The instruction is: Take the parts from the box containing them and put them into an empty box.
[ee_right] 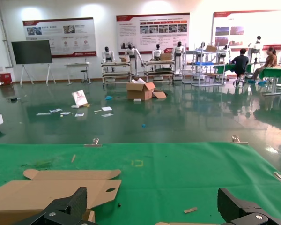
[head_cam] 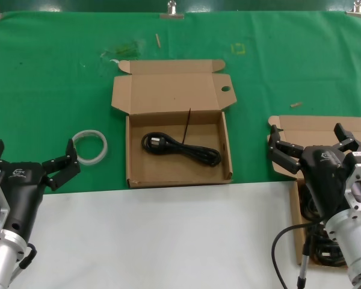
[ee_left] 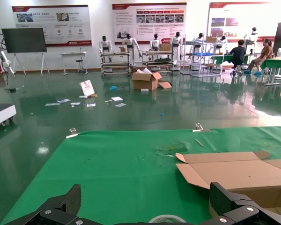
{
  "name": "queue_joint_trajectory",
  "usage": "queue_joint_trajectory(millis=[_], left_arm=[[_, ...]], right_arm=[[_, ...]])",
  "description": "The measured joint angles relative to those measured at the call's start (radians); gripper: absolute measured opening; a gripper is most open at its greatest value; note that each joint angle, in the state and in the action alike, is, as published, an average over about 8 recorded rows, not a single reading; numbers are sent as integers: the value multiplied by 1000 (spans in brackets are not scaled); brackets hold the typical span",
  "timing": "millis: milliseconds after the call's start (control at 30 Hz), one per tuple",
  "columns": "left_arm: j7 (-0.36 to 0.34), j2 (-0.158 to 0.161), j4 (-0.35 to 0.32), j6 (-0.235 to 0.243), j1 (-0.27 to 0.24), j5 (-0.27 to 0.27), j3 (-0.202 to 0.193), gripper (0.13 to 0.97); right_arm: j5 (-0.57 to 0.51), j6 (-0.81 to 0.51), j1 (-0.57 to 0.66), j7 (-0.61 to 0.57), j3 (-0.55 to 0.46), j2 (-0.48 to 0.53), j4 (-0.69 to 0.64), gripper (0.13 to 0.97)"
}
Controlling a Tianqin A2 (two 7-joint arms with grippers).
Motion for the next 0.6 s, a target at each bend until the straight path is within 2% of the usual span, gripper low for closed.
queue_joint_trajectory(millis=[600], left_arm=[[0, 0, 0, 0, 0, 0, 0, 966]], right_arm=[[0, 0, 0, 0, 0, 0, 0, 966]])
